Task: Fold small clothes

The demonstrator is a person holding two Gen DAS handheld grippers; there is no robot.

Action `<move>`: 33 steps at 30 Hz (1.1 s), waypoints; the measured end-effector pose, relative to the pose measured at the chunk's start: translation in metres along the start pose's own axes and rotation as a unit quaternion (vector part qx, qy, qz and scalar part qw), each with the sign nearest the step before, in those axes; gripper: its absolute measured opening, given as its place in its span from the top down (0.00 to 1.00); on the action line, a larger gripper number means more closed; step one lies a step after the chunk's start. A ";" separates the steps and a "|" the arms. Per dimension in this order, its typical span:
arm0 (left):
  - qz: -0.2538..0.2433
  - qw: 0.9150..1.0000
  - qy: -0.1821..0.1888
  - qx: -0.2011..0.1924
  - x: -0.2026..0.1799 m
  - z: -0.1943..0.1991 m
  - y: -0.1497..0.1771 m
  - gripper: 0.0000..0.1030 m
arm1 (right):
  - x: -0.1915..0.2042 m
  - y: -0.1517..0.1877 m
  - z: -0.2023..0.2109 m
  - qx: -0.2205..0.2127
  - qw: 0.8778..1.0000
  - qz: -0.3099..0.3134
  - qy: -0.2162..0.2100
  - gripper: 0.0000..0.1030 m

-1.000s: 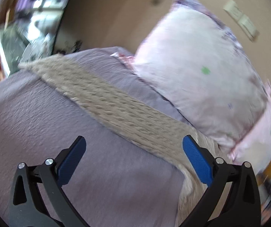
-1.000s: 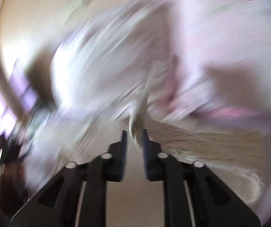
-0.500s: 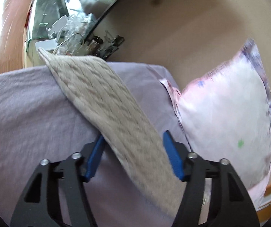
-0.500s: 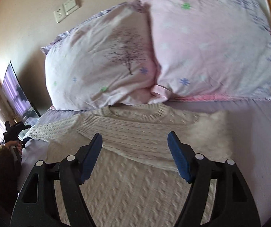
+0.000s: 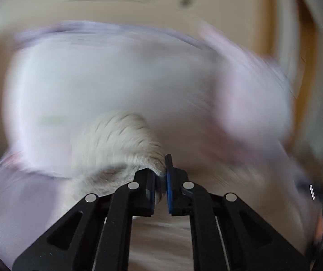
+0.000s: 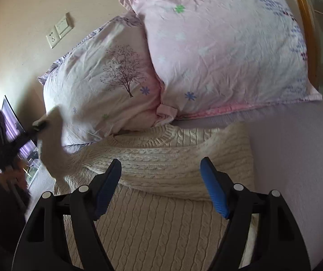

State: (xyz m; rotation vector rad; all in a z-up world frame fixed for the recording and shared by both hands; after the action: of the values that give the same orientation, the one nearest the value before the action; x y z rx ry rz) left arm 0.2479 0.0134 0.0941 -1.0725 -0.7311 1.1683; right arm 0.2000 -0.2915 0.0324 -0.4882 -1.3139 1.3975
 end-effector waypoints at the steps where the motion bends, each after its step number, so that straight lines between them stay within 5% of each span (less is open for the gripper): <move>1: -0.033 0.998 0.032 0.032 -0.035 -0.014 0.016 0.89 | -0.003 0.002 0.000 0.003 1.000 -0.004 0.005 0.28; 3: -0.086 0.989 0.078 0.093 -0.086 -0.028 0.055 0.89 | -0.012 0.004 0.004 0.011 1.000 -0.025 0.013 0.28; 5: -0.088 0.987 0.087 0.105 -0.089 -0.017 0.071 0.88 | -0.022 0.007 0.007 0.021 0.998 -0.051 0.011 0.28; 8: -0.049 0.992 0.057 0.099 -0.054 0.013 0.073 0.72 | -0.031 0.009 -0.003 0.044 0.996 -0.073 0.006 0.37; 12: -0.002 0.994 -0.003 0.105 0.009 0.057 0.084 0.66 | -0.039 0.013 -0.042 0.089 0.988 -0.123 0.000 0.47; 16: 0.048 0.992 -0.023 0.113 0.047 0.101 0.102 0.58 | -0.064 0.022 -0.083 0.122 0.971 -0.200 0.039 0.55; 19: 0.074 0.991 -0.030 0.110 0.063 0.129 0.116 0.50 | -0.078 0.024 -0.096 0.108 0.964 -0.238 0.050 0.60; 27: 0.102 0.986 0.036 0.126 0.043 0.136 0.137 0.47 | -0.082 0.007 -0.081 0.060 0.977 -0.191 0.072 0.60; 33: 0.097 0.982 0.063 0.148 0.024 0.119 0.147 0.44 | -0.071 0.009 -0.108 0.104 0.983 -0.117 0.092 0.68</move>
State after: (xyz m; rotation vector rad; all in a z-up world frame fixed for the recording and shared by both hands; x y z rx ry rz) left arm 0.0950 0.0742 -0.0032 -0.9696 -0.3447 1.3148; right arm 0.3106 -0.3058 -0.0343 -0.3013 -1.0274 1.2449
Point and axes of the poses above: each gripper's, at about its wrist camera, not at the fingertips, and z roughly against the way its jaws point, x to its left, y to its underside, the point moved 6 cm from there along -z, roughly the way its jaws point, and after that the axes turned 10 degrees about -x, right-handed, at the moved point
